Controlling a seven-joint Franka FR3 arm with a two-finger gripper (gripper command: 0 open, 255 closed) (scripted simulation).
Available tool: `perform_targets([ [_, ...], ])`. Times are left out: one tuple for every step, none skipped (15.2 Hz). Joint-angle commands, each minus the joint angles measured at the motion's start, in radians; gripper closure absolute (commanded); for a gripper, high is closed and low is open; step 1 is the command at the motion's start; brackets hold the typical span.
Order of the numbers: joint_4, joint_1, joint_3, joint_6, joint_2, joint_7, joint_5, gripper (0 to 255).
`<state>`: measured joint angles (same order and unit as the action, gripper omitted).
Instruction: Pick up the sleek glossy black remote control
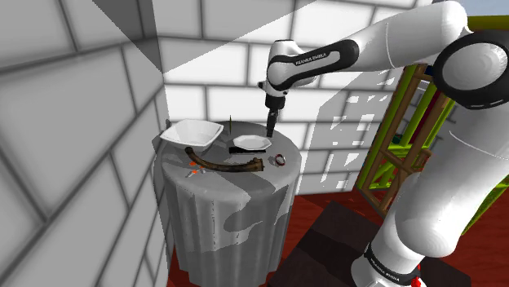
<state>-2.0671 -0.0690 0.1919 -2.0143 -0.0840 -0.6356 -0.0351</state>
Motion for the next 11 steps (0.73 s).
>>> perform_targets([
  [0.066,-0.004,0.003,-0.014,0.085,-0.053,0.022,0],
  [0.096,-0.003,0.004,-0.021,0.125,-0.078,0.032,0],
  [0.126,-0.003,0.003,-0.028,0.165,-0.103,0.042,0],
  [0.158,-0.001,0.001,-0.032,0.204,-0.128,0.053,0],
  [0.192,0.001,-0.002,-0.036,0.244,-0.151,0.062,0],
  [0.227,0.004,-0.005,-0.038,0.284,-0.174,0.072,0],
  [0.263,0.007,-0.010,-0.039,0.324,-0.196,0.080,0],
  [0.300,0.010,-0.015,-0.039,0.365,-0.217,0.088,0],
  [0.340,0.013,-0.020,-0.037,0.405,-0.237,0.096,0],
  [0.380,0.017,-0.026,-0.034,0.446,-0.256,0.102,0],
  [0.423,0.020,-0.032,-0.030,0.487,-0.275,0.108,0],
])
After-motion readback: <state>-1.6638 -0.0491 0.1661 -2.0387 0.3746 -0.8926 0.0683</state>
